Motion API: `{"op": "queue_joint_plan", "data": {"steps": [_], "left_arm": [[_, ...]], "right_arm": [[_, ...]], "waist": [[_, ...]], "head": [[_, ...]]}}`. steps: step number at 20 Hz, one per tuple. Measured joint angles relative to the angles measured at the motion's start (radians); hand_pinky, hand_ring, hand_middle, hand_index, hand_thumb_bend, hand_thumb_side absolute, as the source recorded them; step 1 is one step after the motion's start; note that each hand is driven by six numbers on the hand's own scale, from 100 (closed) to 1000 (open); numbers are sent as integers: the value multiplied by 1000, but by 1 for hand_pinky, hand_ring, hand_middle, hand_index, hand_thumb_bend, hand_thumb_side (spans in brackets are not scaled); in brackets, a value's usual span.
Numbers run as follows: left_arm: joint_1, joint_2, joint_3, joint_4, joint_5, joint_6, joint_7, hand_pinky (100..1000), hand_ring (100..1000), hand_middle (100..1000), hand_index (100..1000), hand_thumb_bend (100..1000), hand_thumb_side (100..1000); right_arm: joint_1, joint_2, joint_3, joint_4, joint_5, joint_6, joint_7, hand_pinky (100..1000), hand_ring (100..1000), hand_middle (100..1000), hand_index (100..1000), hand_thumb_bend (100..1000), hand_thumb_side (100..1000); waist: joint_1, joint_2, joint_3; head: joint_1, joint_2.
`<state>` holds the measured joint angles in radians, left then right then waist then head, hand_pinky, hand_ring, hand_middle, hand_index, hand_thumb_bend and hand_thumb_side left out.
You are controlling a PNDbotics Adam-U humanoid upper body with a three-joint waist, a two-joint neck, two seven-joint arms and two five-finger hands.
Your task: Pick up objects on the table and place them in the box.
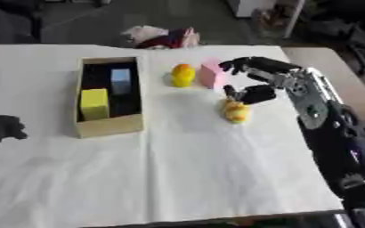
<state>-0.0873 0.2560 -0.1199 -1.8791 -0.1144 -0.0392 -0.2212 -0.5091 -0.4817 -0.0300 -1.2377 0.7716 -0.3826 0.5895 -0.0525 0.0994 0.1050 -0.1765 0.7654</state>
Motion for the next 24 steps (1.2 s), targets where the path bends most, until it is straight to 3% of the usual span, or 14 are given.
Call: {"op": "queue_joint_plan", "data": {"steps": [10, 16, 18, 19, 21, 23, 24], "left_arm": [[0, 0, 0, 0, 0, 1, 1, 785, 625, 617, 742, 100, 693], [0, 0, 0, 0, 0, 1, 1, 785, 625, 617, 742, 100, 692], [0, 0, 0, 0, 0, 1, 1, 785, 625, 617, 742, 100, 692], [0, 0, 0, 0, 0, 1, 1, 785, 625, 617, 742, 100, 691], [0, 0, 0, 0, 0, 1, 1, 785, 625, 617, 742, 100, 692], [0, 0, 0, 0, 0, 1, 1, 785, 625, 617, 742, 100, 692], [0, 0, 0, 0, 0, 1, 1, 785, 625, 617, 742, 100, 692]], "right_arm": [[12, 1, 1, 106, 104, -2, -20, 881, 876, 908, 1000, 100, 614], [4, 6, 22, 127, 184, -24, -39, 877, 863, 890, 987, 100, 475], [-1, 11, 28, 136, 213, -36, -51, 877, 863, 890, 987, 100, 475], [-2, 11, 31, 141, 225, -41, -58, 867, 839, 858, 964, 100, 356], [-8, 13, 38, 149, 248, -51, -74, 856, 811, 811, 932, 115, 219], [-16, 20, 44, 158, 274, -60, -97, 844, 782, 761, 904, 138, 133], [-19, 23, 47, 162, 286, -63, -112, 822, 733, 662, 836, 150, 100]], "waist": [[1, 0, 1], [1, 0, 4], [1, -1, 5], [1, -1, 5], [1, -1, 5], [1, -2, 6], [1, -2, 6]], "head": [[0, 0], [-2, 0], [-2, 0], [-2, 0], [-3, 0], [-6, 0], [-6, 0]]}}
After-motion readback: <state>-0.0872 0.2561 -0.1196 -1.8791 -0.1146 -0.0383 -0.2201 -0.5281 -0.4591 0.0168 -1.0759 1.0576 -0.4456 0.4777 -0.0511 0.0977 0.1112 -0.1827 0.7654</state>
